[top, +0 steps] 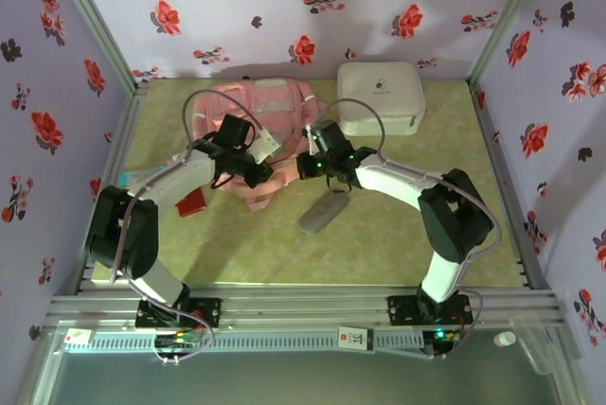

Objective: Pack the student bag

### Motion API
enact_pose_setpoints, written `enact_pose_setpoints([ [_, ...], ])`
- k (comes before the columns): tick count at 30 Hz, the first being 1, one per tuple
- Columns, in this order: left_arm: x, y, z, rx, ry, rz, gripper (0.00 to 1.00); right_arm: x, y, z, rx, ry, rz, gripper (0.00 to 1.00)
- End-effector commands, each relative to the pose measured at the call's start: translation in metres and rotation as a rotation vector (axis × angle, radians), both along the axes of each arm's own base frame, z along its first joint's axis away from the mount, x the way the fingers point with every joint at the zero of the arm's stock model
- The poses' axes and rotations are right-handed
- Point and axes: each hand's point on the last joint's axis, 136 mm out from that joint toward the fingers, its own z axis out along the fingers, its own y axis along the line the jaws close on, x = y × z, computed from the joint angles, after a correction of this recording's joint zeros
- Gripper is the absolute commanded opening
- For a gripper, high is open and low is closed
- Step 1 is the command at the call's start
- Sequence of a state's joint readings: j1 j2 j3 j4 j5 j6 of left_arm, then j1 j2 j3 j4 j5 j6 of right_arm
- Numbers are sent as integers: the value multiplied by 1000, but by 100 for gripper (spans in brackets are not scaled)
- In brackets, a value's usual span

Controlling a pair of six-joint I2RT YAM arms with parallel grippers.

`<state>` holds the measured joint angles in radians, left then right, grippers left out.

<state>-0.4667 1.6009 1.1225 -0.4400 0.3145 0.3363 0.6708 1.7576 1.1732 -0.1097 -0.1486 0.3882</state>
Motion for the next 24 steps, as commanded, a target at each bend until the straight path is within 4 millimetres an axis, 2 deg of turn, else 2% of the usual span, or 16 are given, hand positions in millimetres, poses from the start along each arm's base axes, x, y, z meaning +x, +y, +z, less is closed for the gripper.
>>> enact_pose_setpoints([
  [1, -13, 15, 10, 32, 13, 23, 6, 23, -39, -4, -105, -24, -102, 0],
  [5, -22, 18, 18, 25, 20, 33, 6, 36, -44, -4, -111, -25, -117, 0],
  [8, -29, 20, 21, 20, 31, 42, 7, 36, -36, -2, -89, -14, -74, 0],
  [11, -33, 17, 26, -4, 17, 40, 16, 26, -22, 2, -24, 7, -5, 0],
  [14, -32, 8, 32, -42, 8, 29, 35, 10, -9, 5, 45, 24, 71, 0],
  [17, -30, -8, 35, -87, 7, 8, 48, -4, 5, 16, 158, 58, 137, 0],
  [22, -24, -33, 23, -96, 36, -9, 54, -21, 27, 40, 354, 104, 210, 0],
  [24, -22, -38, 16, -88, 45, -10, 54, -23, 28, 41, 372, 104, 217, 0],
])
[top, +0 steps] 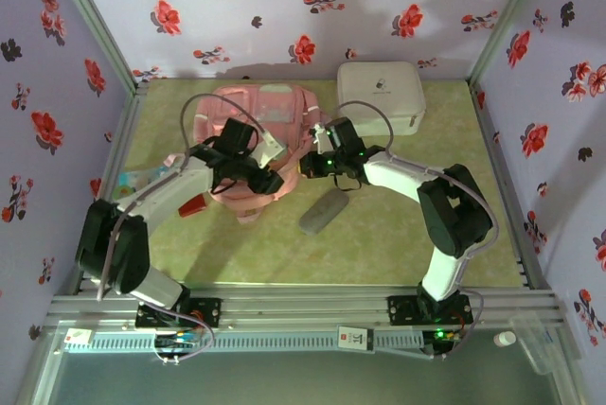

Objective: Pack the student bag

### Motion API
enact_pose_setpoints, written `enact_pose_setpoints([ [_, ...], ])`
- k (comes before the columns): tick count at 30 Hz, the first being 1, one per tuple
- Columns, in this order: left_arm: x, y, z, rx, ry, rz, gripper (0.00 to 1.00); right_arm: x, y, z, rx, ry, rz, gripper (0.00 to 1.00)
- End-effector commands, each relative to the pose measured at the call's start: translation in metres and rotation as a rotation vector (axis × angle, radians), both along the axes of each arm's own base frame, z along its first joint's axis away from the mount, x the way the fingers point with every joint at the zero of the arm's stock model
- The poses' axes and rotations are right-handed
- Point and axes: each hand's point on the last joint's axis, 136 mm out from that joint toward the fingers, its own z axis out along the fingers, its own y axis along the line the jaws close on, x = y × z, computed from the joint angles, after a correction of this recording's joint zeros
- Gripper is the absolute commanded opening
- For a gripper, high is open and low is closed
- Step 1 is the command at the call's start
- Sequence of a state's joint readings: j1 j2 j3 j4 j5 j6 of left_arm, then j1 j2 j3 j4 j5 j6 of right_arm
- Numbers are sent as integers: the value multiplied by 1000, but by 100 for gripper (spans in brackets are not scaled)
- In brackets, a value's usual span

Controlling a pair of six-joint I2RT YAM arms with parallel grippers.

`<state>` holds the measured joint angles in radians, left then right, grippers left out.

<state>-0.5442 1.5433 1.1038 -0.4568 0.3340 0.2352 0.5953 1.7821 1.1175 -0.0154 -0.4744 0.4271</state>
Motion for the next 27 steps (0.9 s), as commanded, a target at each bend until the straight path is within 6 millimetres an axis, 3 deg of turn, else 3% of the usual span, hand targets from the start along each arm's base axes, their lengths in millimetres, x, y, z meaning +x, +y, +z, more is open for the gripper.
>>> enact_pose_setpoints([
  [1, 10, -14, -2, -23, -1, 13, 54, -7, 17, 44, 165, -37, 64, 0],
  [10, 36, 3, -20, 101, -62, 122, 48, -12, 8, 26, 93, -25, 59, 0],
  [12, 35, 2, -22, 102, -52, 116, 37, -11, 7, 25, 85, -28, 55, 0],
  [16, 28, 3, -26, 117, -25, 99, 19, -2, -4, 14, 1, -52, 11, 0],
  [20, 16, 9, -27, 137, -1, 82, 6, 17, -30, -6, -163, -103, -78, 0],
  [27, -16, 20, -24, 178, 57, 61, 0, 55, -64, -23, -336, -167, -142, 0],
])
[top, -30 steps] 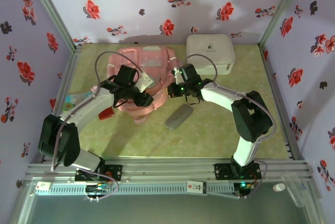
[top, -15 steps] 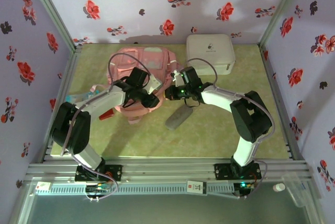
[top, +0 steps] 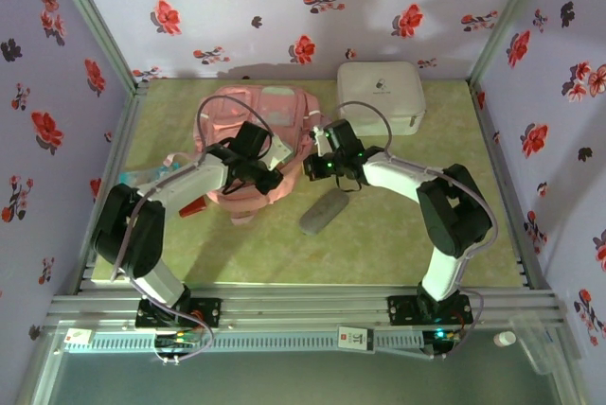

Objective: Pack the student bag

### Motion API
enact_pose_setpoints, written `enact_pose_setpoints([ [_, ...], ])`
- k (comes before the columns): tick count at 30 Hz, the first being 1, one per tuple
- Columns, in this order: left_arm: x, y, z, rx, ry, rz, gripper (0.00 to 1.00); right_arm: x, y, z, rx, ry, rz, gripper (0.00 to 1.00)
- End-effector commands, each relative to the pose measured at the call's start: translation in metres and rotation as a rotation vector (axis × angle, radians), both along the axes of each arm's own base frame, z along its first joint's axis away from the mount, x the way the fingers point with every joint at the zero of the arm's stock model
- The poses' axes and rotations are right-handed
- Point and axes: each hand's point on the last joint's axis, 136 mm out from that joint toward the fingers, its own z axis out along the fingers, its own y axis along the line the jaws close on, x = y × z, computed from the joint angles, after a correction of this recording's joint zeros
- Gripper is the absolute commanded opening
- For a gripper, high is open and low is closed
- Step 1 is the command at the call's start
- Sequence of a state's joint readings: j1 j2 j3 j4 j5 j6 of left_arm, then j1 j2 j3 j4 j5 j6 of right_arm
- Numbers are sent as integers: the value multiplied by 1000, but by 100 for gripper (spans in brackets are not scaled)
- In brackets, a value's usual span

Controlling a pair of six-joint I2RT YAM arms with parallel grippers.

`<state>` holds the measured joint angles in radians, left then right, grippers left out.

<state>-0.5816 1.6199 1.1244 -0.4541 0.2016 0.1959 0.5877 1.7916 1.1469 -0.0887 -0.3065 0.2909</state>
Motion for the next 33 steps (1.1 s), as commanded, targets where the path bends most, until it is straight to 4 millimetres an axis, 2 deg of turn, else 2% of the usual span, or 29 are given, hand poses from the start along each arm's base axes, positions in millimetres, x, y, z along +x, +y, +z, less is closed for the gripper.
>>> enact_pose_setpoints([
  [1, -30, 19, 2, 71, 61, -6, 0, 41, -44, -10, -164, -67, -117, 0],
  [10, -47, 24, 9, 55, 76, -30, 0, 91, -58, -14, -181, -90, -170, 0],
  [15, -56, 22, 8, 34, 104, -51, 0, 107, -66, -17, -181, -89, -219, 2],
  [19, -63, 21, 6, 27, 133, -66, 1, 111, -67, -19, -181, -82, -230, 5],
  [20, -64, 21, 6, 27, 134, -65, 3, 111, -67, -20, -184, -71, -230, 6],
  [23, -61, 19, 14, 10, 116, -57, 22, 104, -65, -17, -171, -43, -210, 17],
  [25, -58, 17, 25, -10, 87, -53, 40, 94, -63, -6, -133, -37, -197, 27],
  [27, -52, 17, 39, -22, 40, -40, 52, 79, -63, 12, -85, -42, -188, 41],
  [30, -33, 25, 55, 5, -56, 25, 61, 60, -71, 36, -36, -85, -195, 60],
  [33, -14, 35, 56, 71, -136, 89, 70, 46, -84, 50, -23, -128, -227, 70],
])
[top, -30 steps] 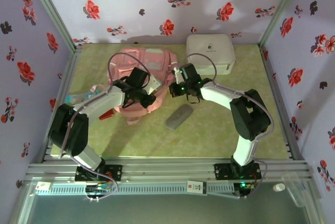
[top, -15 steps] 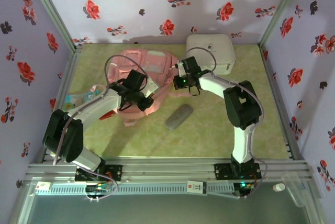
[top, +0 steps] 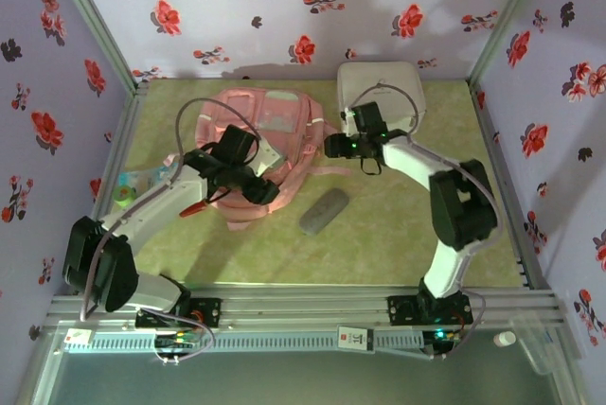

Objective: Pack the student bag

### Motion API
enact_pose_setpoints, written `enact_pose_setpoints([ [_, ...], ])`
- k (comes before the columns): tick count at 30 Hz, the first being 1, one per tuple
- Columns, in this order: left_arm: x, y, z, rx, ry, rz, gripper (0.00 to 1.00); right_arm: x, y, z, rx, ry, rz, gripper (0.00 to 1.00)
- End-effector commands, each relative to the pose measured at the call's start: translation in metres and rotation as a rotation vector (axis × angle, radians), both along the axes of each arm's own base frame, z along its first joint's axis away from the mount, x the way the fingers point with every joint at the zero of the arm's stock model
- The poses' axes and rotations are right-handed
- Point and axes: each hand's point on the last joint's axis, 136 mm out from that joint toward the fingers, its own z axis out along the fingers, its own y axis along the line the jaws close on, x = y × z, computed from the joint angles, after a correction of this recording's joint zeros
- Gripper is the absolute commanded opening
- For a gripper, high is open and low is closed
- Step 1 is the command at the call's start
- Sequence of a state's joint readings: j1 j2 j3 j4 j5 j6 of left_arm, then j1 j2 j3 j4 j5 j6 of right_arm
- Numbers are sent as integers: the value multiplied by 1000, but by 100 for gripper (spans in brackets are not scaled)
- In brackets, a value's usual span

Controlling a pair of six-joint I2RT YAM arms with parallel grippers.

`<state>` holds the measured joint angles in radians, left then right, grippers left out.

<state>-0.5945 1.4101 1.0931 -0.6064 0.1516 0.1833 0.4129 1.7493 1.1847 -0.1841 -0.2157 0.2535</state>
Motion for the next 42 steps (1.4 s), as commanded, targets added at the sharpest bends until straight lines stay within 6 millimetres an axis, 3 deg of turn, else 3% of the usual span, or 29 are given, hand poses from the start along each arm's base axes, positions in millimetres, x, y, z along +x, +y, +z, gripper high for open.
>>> enact_pose_setpoints([
  [1, 24, 12, 11, 81, -112, 77, 72, -8, -5, 36, 42, -102, -23, 71],
  [8, 53, 17, -10, 290, -163, 58, 75, -24, -23, 30, 21, -112, -79, 80],
  [16, 79, 7, -30, 401, -194, -31, 67, -28, -23, 29, 43, -113, -86, 81],
  [21, 96, 7, -28, 431, -218, 17, 55, -27, -20, 26, 48, -112, -77, 81],
  [25, 100, 6, -25, 426, -229, 38, 32, -23, -15, 27, 65, -113, -60, 81],
  [28, 98, 7, -14, 407, -251, 42, 18, -20, -6, 28, 79, -108, -21, 81],
  [31, 93, 8, 8, 367, -293, 49, 11, -14, 5, 30, 98, -93, 19, 81],
  [37, 75, 7, 60, 198, -413, 51, 7, -2, 32, 45, 187, -92, 107, 80],
  [42, 64, 11, 85, 116, -474, 64, 5, 6, 54, 55, 250, -96, 196, 78],
])
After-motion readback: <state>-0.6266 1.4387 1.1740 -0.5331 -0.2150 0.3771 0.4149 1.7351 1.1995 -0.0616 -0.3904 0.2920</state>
